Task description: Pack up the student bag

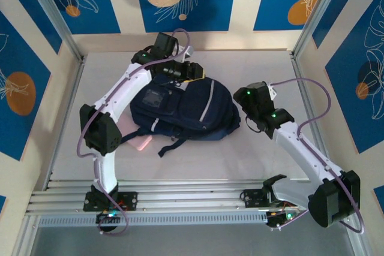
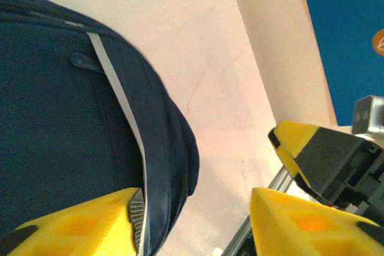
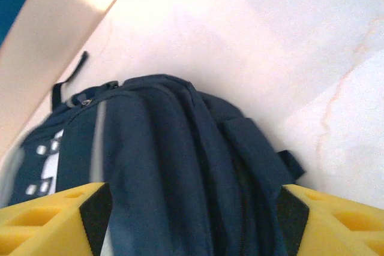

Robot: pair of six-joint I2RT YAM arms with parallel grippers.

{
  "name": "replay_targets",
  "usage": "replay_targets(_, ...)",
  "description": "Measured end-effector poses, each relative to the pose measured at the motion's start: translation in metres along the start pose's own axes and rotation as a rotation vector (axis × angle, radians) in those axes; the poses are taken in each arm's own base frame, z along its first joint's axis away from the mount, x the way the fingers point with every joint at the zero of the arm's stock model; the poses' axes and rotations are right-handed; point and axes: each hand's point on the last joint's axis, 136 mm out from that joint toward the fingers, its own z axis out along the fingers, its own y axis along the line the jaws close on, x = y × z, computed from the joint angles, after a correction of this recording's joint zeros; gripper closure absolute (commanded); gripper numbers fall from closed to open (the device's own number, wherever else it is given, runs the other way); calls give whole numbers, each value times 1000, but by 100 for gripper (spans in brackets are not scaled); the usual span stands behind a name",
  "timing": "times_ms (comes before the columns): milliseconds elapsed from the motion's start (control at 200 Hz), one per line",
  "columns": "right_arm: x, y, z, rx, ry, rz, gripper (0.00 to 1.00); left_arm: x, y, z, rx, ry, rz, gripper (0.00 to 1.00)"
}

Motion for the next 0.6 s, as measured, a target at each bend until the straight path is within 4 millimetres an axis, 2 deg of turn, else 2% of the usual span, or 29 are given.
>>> replay_targets(90, 3, -1, -9, 8, -14, -52, 27, 4, 5, -5, -51, -15, -1, 38)
replay_targets(150, 7, 4, -15, -6, -19, -98, 27, 12, 11, -18, -107, -35, -4, 29)
replay_targets(220, 15, 12, -21, -22, -16, -159, 26, 24, 22, -43, -184, -77, -20, 14)
replay_targets(275, 25, 20, -26, -40, -7, -210, 26, 34, 35, -72, -254, -127, -45, 1)
replay_targets(295, 27, 21, -27, -44, -7, -226, 26, 37, 40, -82, -275, -148, -63, 0)
replay_targets(385, 40, 28, -33, -64, 4, -289, 26, 47, 79, -139, -413, -279, -169, 0)
replay_targets(475, 47, 32, -36, -75, 10, -318, 26, 65, 135, -190, -600, -406, -336, 0)
replay_targets(535, 49, 33, -37, -78, 11, -327, 26, 83, 169, -210, -716, -438, -450, 0)
replay_targets(600, 49, 33, -37, -79, 10, -329, 26, 101, 197, -216, -788, -431, -549, 0)
